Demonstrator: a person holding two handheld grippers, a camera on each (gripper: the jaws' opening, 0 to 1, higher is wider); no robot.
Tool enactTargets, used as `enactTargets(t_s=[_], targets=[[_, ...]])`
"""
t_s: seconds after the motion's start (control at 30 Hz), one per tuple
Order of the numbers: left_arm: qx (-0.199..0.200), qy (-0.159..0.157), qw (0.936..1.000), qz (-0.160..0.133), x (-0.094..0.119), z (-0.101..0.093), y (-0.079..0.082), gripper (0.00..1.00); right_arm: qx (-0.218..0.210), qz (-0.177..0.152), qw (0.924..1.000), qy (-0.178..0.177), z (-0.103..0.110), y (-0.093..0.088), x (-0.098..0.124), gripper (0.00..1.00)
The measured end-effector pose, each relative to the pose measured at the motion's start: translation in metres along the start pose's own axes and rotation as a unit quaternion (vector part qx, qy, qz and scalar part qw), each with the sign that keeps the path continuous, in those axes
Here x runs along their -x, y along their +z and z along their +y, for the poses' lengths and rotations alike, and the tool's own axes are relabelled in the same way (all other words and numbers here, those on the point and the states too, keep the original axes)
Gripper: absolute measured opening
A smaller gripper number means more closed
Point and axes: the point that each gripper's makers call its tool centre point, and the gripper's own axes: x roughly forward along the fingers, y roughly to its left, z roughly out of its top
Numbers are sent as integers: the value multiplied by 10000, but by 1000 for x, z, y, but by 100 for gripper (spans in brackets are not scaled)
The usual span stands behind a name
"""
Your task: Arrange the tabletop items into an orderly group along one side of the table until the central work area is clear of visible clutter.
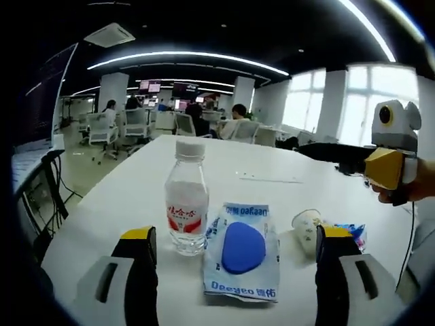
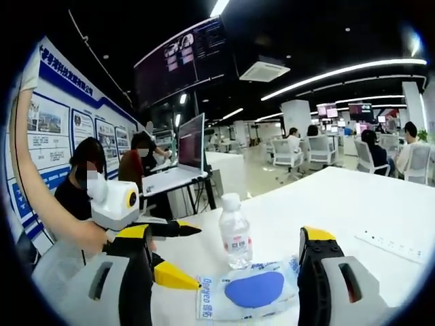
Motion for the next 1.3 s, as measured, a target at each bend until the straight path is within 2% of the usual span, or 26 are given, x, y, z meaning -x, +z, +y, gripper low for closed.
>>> enactTargets(t_s=[0.2,0.27,0.4,0.63,0.7,0.77,1.0,1.07,1.17,1.2,1.3], targets=[[272,18,9994,203,1,1,-17,94,-180,263,9995,-73,-18,-13,-4,83],[353,-66,9988,335,1,-1,-26,94,-543,555,9969,-121,-25,-26,-6,83],[414,-176,9976,532,0,-6,-41,93,-398,749,9962,-212,-44,-34,-10,82],[637,-224,9947,775,-3,-8,-59,91,-799,612,9940,-435,-71,-31,-17,80],[726,-203,9941,785,-2,-9,-60,90,-1039,591,9920,-415,-77,-33,-19,79],[904,-184,9926,786,-3,-9,-62,90,-1368,429,9883,-512,-85,-32,-21,77],[1111,-157,9901,847,-7,-6,-69,89,-1591,523,9832,-725,-110,-46,-26,76],[1319,-118,9875,854,-6,-6,-71,86,-1652,599,9813,-785,-114,-52,-28,74],[1441,-53,9860,835,-7,-4,-74,82,-2191,459,9701,-940,-120,-56,-32,68],[1543,-28,9843,853,-7,-4,-76,80,-2231,430,9692,-950,-122,-56,-33,67],[1923,5,9773,886,-7,-5,-81,74,-2061,626,9711,-1033,-125,-66,-38,64]])
